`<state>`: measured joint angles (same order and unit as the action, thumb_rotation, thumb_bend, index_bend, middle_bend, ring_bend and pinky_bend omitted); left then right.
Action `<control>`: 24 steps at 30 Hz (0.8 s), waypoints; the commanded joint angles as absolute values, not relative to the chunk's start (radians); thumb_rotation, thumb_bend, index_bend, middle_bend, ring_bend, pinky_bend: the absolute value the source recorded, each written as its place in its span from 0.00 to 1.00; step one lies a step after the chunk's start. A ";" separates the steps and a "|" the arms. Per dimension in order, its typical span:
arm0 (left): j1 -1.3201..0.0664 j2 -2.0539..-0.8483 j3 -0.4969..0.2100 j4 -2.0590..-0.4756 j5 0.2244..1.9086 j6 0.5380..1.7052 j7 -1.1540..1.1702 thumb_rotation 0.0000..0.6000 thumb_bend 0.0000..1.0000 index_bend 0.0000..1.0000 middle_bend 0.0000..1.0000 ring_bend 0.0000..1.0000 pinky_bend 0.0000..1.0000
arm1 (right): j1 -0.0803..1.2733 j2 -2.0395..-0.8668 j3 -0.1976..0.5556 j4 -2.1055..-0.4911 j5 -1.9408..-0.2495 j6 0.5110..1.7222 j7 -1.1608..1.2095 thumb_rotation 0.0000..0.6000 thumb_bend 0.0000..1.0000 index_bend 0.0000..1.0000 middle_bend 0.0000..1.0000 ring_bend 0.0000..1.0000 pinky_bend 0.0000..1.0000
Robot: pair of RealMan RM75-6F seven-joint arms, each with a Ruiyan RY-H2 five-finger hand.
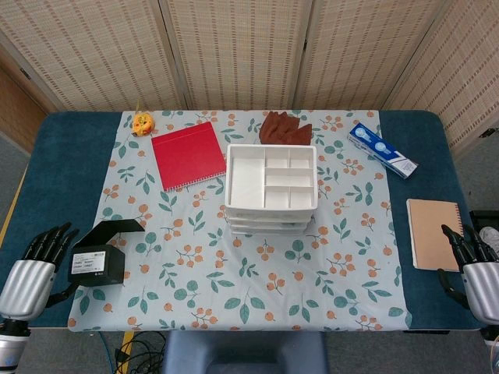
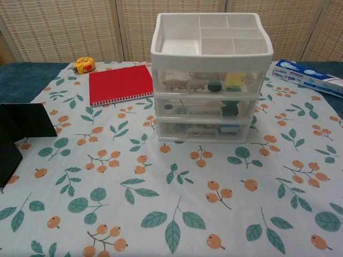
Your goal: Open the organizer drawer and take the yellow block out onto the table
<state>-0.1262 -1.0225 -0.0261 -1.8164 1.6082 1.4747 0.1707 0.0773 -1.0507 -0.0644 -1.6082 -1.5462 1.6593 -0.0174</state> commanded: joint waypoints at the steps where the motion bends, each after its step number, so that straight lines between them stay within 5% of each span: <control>1: -0.127 -1.024 -0.027 -1.813 1.606 1.475 0.169 1.00 0.20 0.08 0.06 0.07 0.11 | 0.076 -1.056 -0.057 -1.605 -1.555 1.649 -0.016 1.00 0.44 0.00 0.18 0.09 0.22; 24: -0.114 -1.027 -0.016 -1.795 1.604 1.494 0.147 1.00 0.20 0.08 0.06 0.07 0.11 | 0.096 -1.062 -0.049 -1.654 -1.639 1.547 0.030 1.00 0.44 0.00 0.24 0.12 0.23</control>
